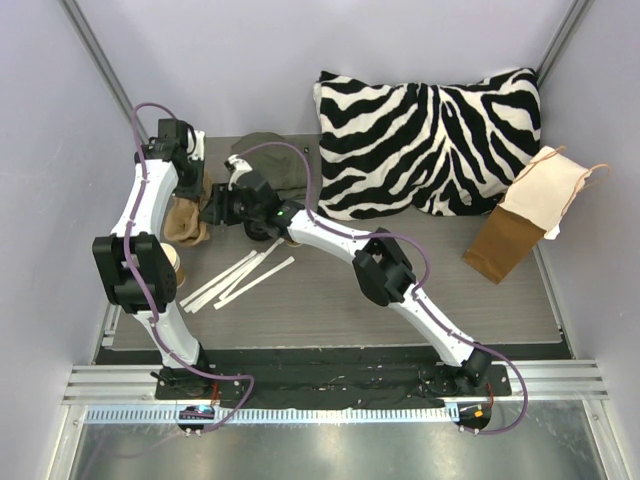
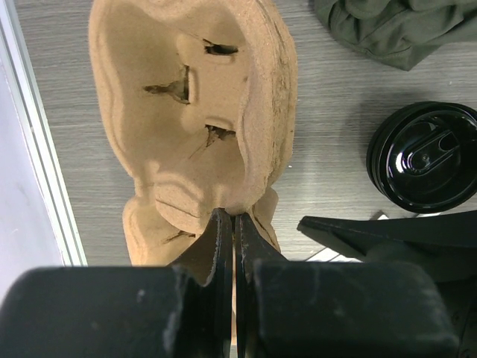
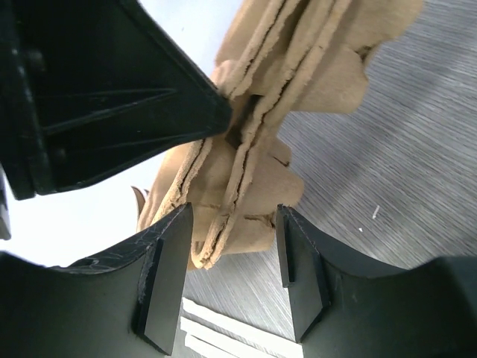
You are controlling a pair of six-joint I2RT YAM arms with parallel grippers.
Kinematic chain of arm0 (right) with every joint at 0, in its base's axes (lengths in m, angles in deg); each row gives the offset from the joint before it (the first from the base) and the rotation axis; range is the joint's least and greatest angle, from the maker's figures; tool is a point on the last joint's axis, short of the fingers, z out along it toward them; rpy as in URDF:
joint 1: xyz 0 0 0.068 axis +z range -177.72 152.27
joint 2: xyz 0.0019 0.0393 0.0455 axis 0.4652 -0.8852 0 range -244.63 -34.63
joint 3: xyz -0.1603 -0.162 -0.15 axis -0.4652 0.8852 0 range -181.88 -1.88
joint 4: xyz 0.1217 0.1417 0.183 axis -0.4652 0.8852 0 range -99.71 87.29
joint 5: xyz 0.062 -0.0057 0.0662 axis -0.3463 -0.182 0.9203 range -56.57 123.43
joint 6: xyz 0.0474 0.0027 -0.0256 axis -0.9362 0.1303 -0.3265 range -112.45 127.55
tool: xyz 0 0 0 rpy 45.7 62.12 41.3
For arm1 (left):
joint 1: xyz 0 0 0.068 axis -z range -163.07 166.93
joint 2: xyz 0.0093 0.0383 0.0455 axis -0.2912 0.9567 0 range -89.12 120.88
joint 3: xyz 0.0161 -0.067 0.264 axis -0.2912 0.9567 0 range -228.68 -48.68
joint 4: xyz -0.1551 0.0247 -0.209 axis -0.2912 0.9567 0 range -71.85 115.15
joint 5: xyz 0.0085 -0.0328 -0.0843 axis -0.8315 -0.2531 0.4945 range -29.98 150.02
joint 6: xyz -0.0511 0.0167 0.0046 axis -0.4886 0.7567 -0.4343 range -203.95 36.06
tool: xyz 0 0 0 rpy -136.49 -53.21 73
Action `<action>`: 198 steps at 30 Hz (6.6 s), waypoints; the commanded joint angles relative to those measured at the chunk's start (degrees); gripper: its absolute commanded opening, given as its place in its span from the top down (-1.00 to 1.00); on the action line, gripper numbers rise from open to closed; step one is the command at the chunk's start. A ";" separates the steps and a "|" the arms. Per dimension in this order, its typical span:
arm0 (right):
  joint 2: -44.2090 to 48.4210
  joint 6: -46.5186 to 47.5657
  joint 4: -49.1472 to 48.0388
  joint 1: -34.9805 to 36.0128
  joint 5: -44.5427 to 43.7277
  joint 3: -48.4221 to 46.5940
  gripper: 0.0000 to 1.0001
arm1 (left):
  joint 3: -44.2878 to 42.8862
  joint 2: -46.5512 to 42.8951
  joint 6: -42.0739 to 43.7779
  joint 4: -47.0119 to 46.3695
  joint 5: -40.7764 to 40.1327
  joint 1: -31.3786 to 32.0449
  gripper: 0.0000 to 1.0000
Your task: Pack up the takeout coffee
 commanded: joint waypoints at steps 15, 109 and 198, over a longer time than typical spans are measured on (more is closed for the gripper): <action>-1.69 0.37 -2.54 1.02 -5.11 -2.19 0.99 | -2.17 -3.55 -1.15 -1.25 0.91 -0.51 1.00; 75.30 28.22 25.23 -26.14 29.69 67.69 -0.66 | 9.50 -11.45 -40.71 -32.98 44.58 28.76 1.00; 64.93 5.10 18.73 -31.50 19.05 62.77 0.98 | 7.93 -14.09 -23.92 -20.67 27.26 41.94 1.00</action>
